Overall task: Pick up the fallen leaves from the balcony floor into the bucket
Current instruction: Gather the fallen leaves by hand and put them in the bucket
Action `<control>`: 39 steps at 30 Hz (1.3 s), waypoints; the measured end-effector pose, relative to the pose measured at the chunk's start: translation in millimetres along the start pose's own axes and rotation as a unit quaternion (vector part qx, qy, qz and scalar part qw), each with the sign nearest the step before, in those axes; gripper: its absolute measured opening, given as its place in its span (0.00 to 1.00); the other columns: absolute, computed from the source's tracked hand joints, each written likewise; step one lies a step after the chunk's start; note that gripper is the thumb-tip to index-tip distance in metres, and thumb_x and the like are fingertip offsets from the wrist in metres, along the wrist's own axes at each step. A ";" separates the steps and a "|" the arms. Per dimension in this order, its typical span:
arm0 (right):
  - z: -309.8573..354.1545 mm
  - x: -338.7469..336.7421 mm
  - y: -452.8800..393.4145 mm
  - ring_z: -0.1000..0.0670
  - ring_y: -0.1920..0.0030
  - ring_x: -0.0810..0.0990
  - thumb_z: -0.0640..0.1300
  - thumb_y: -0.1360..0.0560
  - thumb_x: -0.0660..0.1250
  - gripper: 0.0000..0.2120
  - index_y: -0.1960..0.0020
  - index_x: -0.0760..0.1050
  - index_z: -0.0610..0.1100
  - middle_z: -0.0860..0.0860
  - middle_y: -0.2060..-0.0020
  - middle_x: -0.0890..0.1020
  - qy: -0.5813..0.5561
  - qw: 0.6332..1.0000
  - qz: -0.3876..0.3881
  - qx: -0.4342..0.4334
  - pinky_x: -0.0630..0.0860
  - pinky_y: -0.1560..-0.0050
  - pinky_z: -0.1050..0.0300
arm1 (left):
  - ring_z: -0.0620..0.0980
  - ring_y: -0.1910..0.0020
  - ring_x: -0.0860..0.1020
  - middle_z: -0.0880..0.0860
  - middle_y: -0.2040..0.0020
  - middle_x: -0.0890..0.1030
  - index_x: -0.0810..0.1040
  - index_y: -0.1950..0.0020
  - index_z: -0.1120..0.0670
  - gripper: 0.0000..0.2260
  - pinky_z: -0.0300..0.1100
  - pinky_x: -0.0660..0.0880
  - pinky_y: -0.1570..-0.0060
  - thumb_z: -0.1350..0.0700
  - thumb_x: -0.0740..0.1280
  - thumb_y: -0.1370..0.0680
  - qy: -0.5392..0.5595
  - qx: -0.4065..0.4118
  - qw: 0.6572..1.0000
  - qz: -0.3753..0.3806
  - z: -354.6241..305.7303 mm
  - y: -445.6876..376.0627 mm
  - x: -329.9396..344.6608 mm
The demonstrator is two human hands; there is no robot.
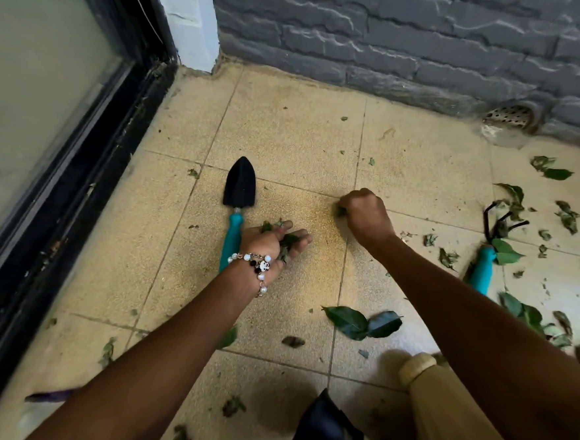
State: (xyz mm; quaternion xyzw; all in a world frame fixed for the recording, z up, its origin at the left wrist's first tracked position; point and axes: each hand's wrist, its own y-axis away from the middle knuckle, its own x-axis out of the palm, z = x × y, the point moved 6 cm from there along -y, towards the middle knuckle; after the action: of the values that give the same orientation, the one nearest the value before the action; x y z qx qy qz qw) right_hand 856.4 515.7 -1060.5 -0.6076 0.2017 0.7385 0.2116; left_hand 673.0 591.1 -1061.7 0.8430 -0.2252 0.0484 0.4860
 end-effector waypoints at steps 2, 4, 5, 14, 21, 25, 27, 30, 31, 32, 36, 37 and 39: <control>0.0 -11.2 5.7 0.43 0.52 0.82 0.36 0.23 0.66 0.09 0.47 0.83 0.39 0.41 0.51 0.84 -0.040 0.999 -0.022 -0.011 0.77 0.49 0.55 | 0.59 0.65 0.83 0.66 0.58 0.82 0.74 0.46 0.67 0.09 0.48 0.82 0.68 0.66 0.56 0.17 -0.005 -0.007 1.000 0.002 3.9 0.5 4.2; -4.9 -26.0 12.2 0.47 0.56 0.84 0.34 0.27 0.70 0.07 0.49 0.84 0.37 0.42 0.54 0.85 -0.181 0.980 -0.074 0.034 0.79 0.50 0.57 | 0.61 0.59 0.82 0.67 0.51 0.81 0.75 0.45 0.67 0.10 0.53 0.82 0.61 0.67 0.55 0.17 -0.007 -0.014 1.000 0.013 8.0 1.1 9.5; -9.8 -30.4 16.2 0.51 0.60 0.84 0.32 0.28 0.72 0.08 0.49 0.83 0.35 0.41 0.54 0.85 -0.282 0.952 -0.078 0.091 0.80 0.53 0.58 | 0.61 0.57 0.82 0.67 0.50 0.80 0.74 0.43 0.67 0.10 0.55 0.82 0.58 0.67 0.54 0.17 -0.005 -0.017 1.000 0.016 10.3 1.3 12.0; 86.3 -51.9 74.5 0.44 0.51 0.82 0.33 0.24 0.64 0.16 0.37 0.76 0.39 0.42 0.50 0.83 -0.039 0.995 0.024 -0.085 0.76 0.51 0.56 | 0.52 0.69 0.76 0.55 0.72 0.79 0.74 0.62 0.59 0.13 0.42 0.76 0.73 0.61 0.61 0.18 -0.009 -0.013 1.000 -0.013 24.2 14.1 45.5; 64.7 -44.8 106.4 0.46 0.26 0.54 0.29 0.27 0.58 0.34 0.23 0.57 0.45 0.47 0.24 0.59 -0.002 0.967 0.246 -0.067 0.51 0.30 0.39 | 0.53 0.65 0.78 0.54 0.62 0.79 0.75 0.61 0.60 0.20 0.43 0.76 0.64 0.47 0.59 0.17 -0.004 -0.012 1.000 -0.016 45.1 9.5 63.8; 41.0 -55.7 112.1 0.46 0.32 0.66 0.26 0.28 0.57 0.30 0.29 0.70 0.44 0.48 0.32 0.71 -0.174 0.946 0.256 -0.092 0.61 0.34 0.44 | 0.54 0.67 0.78 0.55 0.64 0.78 0.74 0.61 0.61 0.19 0.46 0.79 0.71 0.49 0.58 0.17 -0.025 0.001 1.000 -0.010 49.8 14.6 77.2; 22.8 -66.2 106.8 0.51 0.44 0.78 0.26 0.26 0.61 0.21 0.37 0.78 0.40 0.50 0.45 0.80 -0.325 0.922 0.205 -0.043 0.75 0.45 0.55 | 0.53 0.72 0.77 0.57 0.64 0.78 0.73 0.58 0.61 0.18 0.43 0.77 0.76 0.49 0.59 0.17 -0.046 0.001 0.999 -0.005 53.4 16.1 82.7; -17.3 -74.5 98.0 0.57 0.55 0.83 0.30 0.24 0.66 0.12 0.43 0.80 0.36 0.46 0.52 0.85 -0.464 0.874 0.101 0.103 0.76 0.57 0.68 | 0.46 0.83 0.69 0.54 0.73 0.75 0.73 0.59 0.61 0.18 0.31 0.66 0.82 0.50 0.59 0.17 -0.066 -0.004 0.998 0.009 58.4 12.4 78.8; -32.9 -73.5 95.6 0.56 0.56 0.83 0.31 0.25 0.67 0.10 0.45 0.81 0.36 0.44 0.52 0.85 -0.435 0.888 0.062 0.137 0.74 0.58 0.70 | 0.44 0.84 0.67 0.52 0.76 0.73 0.73 0.61 0.60 0.18 0.29 0.63 0.82 0.50 0.59 0.17 -0.065 -0.004 0.998 0.017 59.0 9.5 75.0; -47.4 -72.3 93.8 0.53 0.54 0.83 0.33 0.25 0.68 0.10 0.45 0.81 0.37 0.43 0.51 0.85 -0.350 0.923 0.035 0.157 0.73 0.56 0.70 | 0.42 0.85 0.65 0.50 0.78 0.71 0.73 0.62 0.60 0.18 0.29 0.61 0.82 0.50 0.59 0.17 -0.067 0.000 0.998 0.019 58.2 7.2 70.7; -70.1 -40.5 100.2 0.45 0.40 0.78 0.39 0.24 0.68 0.15 0.38 0.79 0.44 0.45 0.40 0.81 -0.053 0.981 0.084 0.165 0.72 0.41 0.56 | 0.41 0.85 0.62 0.50 0.72 0.67 0.75 0.62 0.58 0.18 0.29 0.58 0.82 0.48 0.61 0.18 -0.085 0.026 0.996 -0.001 50.0 -4.0 55.7; -65.3 -34.2 103.3 0.45 0.43 0.79 0.38 0.24 0.67 0.14 0.40 0.80 0.45 0.45 0.42 0.82 -0.034 0.984 0.087 0.151 0.73 0.44 0.57 | 0.41 0.85 0.61 0.50 0.73 0.67 0.75 0.62 0.58 0.19 0.29 0.58 0.83 0.47 0.61 0.18 -0.085 0.028 0.996 -0.002 48.9 -5.1 54.7; -51.1 -26.5 104.3 0.46 0.48 0.81 0.34 0.24 0.65 0.12 0.44 0.81 0.43 0.44 0.47 0.83 0.004 0.989 0.086 0.121 0.74 0.50 0.58 | 0.42 0.85 0.61 0.49 0.75 0.66 0.74 0.62 0.58 0.20 0.29 0.57 0.83 0.45 0.61 0.19 -0.081 0.020 0.996 0.002 48.9 -5.1 54.7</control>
State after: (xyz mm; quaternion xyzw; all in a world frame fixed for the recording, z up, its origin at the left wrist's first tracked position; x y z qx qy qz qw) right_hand 844.3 399.1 -1039.4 -0.5606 0.3422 0.7217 0.2186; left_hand 717.4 533.9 -1074.9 0.8533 -0.2648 -0.0144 0.4489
